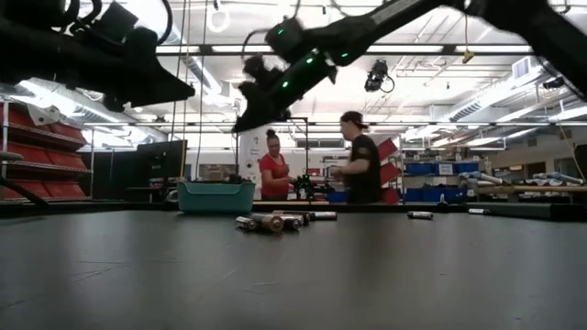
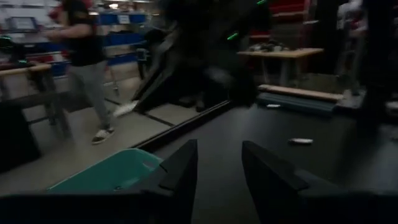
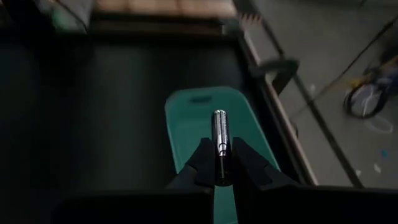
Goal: Sort batteries
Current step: Put the silver battery into the green bin
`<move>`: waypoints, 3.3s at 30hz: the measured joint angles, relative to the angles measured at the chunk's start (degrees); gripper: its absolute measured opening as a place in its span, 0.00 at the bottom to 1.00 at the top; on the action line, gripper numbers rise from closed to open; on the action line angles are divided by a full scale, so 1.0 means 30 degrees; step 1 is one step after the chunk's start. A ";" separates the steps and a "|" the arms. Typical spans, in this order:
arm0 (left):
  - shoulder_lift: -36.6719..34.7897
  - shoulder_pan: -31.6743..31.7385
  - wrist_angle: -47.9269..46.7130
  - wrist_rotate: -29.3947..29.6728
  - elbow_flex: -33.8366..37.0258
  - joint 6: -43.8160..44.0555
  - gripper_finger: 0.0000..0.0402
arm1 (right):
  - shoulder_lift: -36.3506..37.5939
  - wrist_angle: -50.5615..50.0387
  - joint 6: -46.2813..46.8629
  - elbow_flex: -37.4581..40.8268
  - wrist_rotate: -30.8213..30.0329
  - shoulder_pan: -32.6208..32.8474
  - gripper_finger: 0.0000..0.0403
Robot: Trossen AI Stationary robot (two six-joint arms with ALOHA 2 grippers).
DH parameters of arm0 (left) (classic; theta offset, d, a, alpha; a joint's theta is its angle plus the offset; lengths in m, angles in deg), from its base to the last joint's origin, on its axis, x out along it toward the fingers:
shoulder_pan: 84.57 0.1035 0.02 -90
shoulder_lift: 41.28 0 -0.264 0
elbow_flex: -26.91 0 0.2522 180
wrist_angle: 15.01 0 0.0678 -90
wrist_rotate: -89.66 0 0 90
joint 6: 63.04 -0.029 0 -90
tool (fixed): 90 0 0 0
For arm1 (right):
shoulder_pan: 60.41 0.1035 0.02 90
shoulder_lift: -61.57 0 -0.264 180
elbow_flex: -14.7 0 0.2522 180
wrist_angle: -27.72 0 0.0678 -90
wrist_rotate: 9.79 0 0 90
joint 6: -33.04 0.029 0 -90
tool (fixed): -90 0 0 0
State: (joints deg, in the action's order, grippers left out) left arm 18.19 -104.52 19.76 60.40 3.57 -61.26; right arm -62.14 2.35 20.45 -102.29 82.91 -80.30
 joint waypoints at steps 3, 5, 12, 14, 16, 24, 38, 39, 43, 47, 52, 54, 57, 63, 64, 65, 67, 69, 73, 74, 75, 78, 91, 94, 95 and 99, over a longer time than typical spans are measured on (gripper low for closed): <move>-0.0403 0.0001 -0.0177 -0.0316 0.0365 0.0074 0.35 | -0.1938 -0.2549 -0.0324 -0.3034 0.0310 -0.0363 0.05; -0.0490 0.0015 -0.0055 -0.0308 0.0474 0.0078 0.35 | -0.3189 -0.4012 -0.0390 -0.4878 0.1126 -0.0633 0.05; -0.0613 0.0001 -0.0130 0.0385 0.0566 0.0125 0.35 | -0.7000 -0.8443 -0.0230 -1.0625 0.2144 -0.1326 0.05; -0.0613 0.0001 -0.0299 0.0969 0.0568 0.0082 0.35 | -0.7110 -0.8028 -0.0157 -1.0122 0.2085 -0.1431 0.05; -0.0613 0.0007 -0.0235 0.1424 0.0568 0.0037 0.35 | -0.7212 -0.8860 0.0042 -1.0064 0.1926 -0.1437 0.05; -0.0613 0.0023 -0.0117 0.1528 0.0568 -0.0050 0.35 | -0.7102 -0.9318 -0.0198 -1.0262 0.1469 -0.1550 0.14; -0.0606 0.0023 -0.0150 -0.0178 0.0568 0.0791 0.35 | -0.4880 -1.3438 -0.0825 -1.0408 0.0131 -0.0704 0.35; -0.0606 0.0023 -0.0147 -0.0324 0.0568 0.0994 0.35 | -0.4155 -1.3966 -0.0906 -1.0408 0.0036 -0.0425 0.35; -0.0606 0.0023 -0.0146 -0.0847 0.0568 0.1131 0.35 | -0.1499 -1.4523 -0.0954 -0.9655 -0.0734 0.1320 0.32; -0.0606 0.0023 -0.0151 -0.2198 0.0563 0.1655 0.35 | 0.0479 -1.3765 -0.0504 -0.6136 -0.2617 0.3768 0.31; -0.0606 0.0023 -0.0154 -0.4090 0.0561 0.2895 0.35 | 0.3456 -0.7706 0.1532 0.1401 -0.3556 0.6318 0.31; -0.0606 0.0023 -0.0204 -0.4767 0.0561 0.3607 0.35 | 0.4293 -0.4558 0.2853 0.4483 -0.3587 0.7140 0.31; -0.0606 -0.0013 -0.0558 -0.5705 0.0561 0.4594 0.35 | 0.5368 -0.0039 0.4489 0.8259 -0.4129 0.8446 0.31; -0.0562 0.0008 -0.2912 -0.5402 0.0553 0.6236 0.35 | 0.5522 0.5436 0.5629 1.2293 -0.6573 1.1042 0.31; -0.0562 0.0009 -0.3331 -0.5137 0.0553 0.6618 0.35 | 0.5345 0.5514 0.6107 1.2508 -0.6864 1.1290 0.31; -0.0562 0.0009 -0.3740 -0.4991 0.0553 0.7004 0.35 | 0.5233 0.5575 0.6678 1.2636 -0.7202 1.1514 0.31; -0.0560 0.0009 -0.4340 -0.4833 0.0553 0.7524 0.35 | 0.4915 0.5839 0.7614 1.2791 -0.8042 1.1915 0.31; -0.0555 0.0009 -0.4651 -0.4818 0.0553 0.7942 0.35 | 0.4374 0.5834 0.8161 1.2947 -0.8978 1.2383 0.31; -0.0132 0.0009 -0.4776 -0.4808 0.0553 0.8073 0.35 | 0.3430 0.5847 0.8657 1.3052 -1.1170 1.3345 0.31; 0.0067 0.0009 -0.4765 -0.4804 0.0548 0.8079 0.35 | 0.3295 0.6070 0.8736 1.3016 -1.1670 1.3516 0.31; 0.0315 0.0009 -0.4797 -0.4796 0.0475 0.8073 0.35 | 0.3187 0.6273 0.8864 1.2989 -1.2075 1.3647 0.31; 0.1241 0.0009 -0.4838 -0.4796 0.0011 0.8035 0.35 | 0.2904 0.6442 0.9643 1.3104 -1.2828 1.3865 0.31; 0.4785 0.0009 -0.4772 -0.5223 -0.2319 0.7456 0.35 | 0.2806 1.1758 1.0888 1.6762 -1.3084 1.3943 0.31; 0.5125 0.0003 -0.4749 -0.5359 -0.2554 0.7491 0.35 | 0.2806 1.2422 1.0571 1.7160 -1.3200 1.3922 0.31; 0.5185 0.0006 -0.4735 -0.5352 -0.2634 0.7495 0.35 | 0.2806 1.2612 1.0368 1.7326 -1.3472 1.3921 0.31; 0.5310 0.0009 -0.4763 -0.5343 -0.2860 0.7469 0.35 | 0.2806 1.3589 0.9599 1.7736 -1.3621 1.3884 0.31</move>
State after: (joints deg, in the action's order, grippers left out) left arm 34.12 -104.49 5.47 44.37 -5.01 -38.86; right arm -53.72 43.12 49.25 -49.08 42.05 -38.65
